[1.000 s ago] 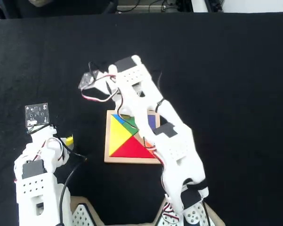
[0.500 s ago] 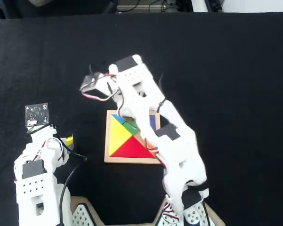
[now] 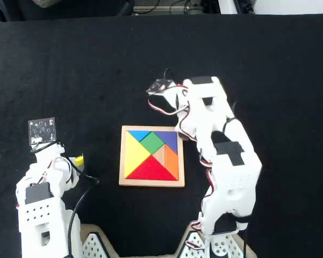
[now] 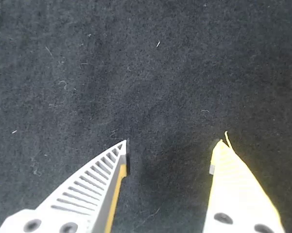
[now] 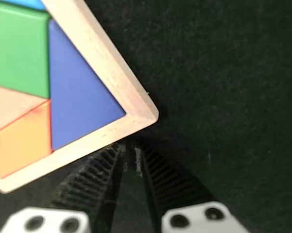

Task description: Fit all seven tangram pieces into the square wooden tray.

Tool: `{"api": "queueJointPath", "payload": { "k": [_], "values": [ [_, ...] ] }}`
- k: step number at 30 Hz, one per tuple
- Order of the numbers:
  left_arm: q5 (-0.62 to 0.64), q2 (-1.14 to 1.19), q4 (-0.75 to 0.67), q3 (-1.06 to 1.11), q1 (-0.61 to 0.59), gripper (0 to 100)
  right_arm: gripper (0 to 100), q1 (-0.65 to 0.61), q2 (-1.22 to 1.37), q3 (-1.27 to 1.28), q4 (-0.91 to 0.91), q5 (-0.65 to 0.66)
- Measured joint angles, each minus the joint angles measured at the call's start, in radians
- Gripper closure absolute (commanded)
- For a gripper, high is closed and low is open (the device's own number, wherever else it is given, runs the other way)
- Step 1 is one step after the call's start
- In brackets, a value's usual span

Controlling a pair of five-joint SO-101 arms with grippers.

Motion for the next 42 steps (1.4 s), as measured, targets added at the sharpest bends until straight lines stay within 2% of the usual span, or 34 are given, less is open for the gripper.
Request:
{"api": "queueJointPath", "payload": {
  "k": [18,22,25,30,33,38,42],
  "values": [
    [0.000,0.000,0.000,0.000,0.000,72,98.7,-0.051,0.077,-0.103,-0.005,-0.032],
    [0.000,0.000,0.000,0.000,0.000,72,98.8,-0.057,0.081,-0.183,0.083,-0.038],
    [0.000,0.000,0.000,0.000,0.000,72,98.8,-0.054,0.034,-0.264,0.216,-0.043],
    [0.000,0.000,0.000,0.000,0.000,72,98.8,-0.002,-0.183,-0.328,0.431,-0.044],
    [0.000,0.000,0.000,0.000,0.000,72,98.8,0.006,-0.393,-0.290,0.445,-0.106],
    [0.000,0.000,0.000,0.000,0.000,72,98.7,0.018,-0.819,-0.021,0.428,-0.218],
    [0.000,0.000,0.000,0.000,0.002,72,98.7,0.018,-1.154,0.334,0.272,-0.301]
  ]
}}
